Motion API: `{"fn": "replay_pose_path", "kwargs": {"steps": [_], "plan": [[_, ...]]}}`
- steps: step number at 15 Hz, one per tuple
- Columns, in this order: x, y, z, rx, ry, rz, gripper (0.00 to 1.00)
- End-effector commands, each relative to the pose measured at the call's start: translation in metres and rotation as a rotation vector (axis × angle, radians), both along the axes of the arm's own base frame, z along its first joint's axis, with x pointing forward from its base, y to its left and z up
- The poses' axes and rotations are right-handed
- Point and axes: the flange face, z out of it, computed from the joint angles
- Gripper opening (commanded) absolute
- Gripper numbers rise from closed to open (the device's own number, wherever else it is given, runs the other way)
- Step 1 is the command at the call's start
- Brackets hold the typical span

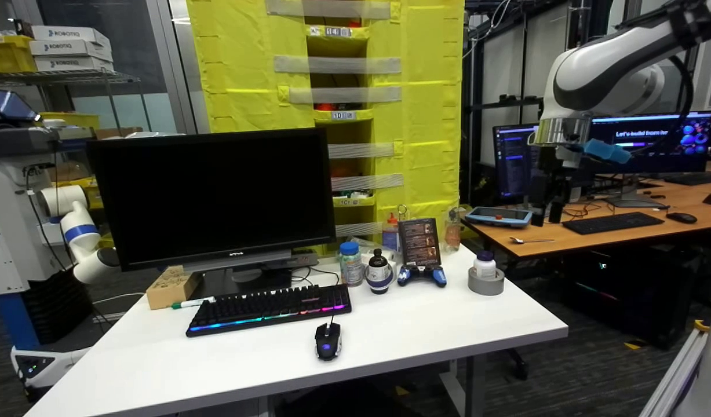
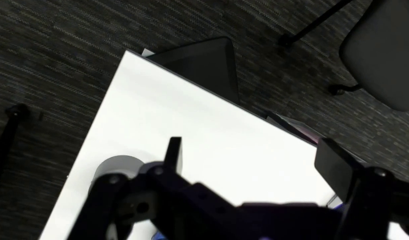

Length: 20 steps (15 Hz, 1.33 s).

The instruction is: Remove the white bottle from the grey masking tape, put it on the table and hen put it back in the center of the grey masking tape

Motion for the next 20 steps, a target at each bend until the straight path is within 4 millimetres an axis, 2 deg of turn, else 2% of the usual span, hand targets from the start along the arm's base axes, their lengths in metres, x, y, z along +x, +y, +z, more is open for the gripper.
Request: {"fn": "replay_pose_path", "kwargs": {"steps": [1, 4, 7, 9, 13, 14, 15, 17, 20], "plan": [[0.029, 0.041, 0.015, -0.032, 0.032, 0.022, 1.00], [0.062, 0.093, 0.025, -0.080, 0.054, 0.046, 1.00], [0.096, 0.125, 0.036, -0.136, 0.066, 0.040, 1.00], [0.120, 0.130, 0.043, -0.152, 0.081, 0.018, 1.00], [0.158, 0.121, 0.058, -0.156, 0.095, -0.013, 1.00], [0.162, 0.119, 0.061, -0.163, 0.096, -0.006, 1.00], [0.149, 0.123, 0.053, -0.141, 0.074, 0.003, 1.00], [0.159, 0.119, 0.056, -0.146, 0.083, -0.001, 1.00], [0.161, 0.119, 0.056, -0.146, 0.086, 0.000, 1.00]]}}
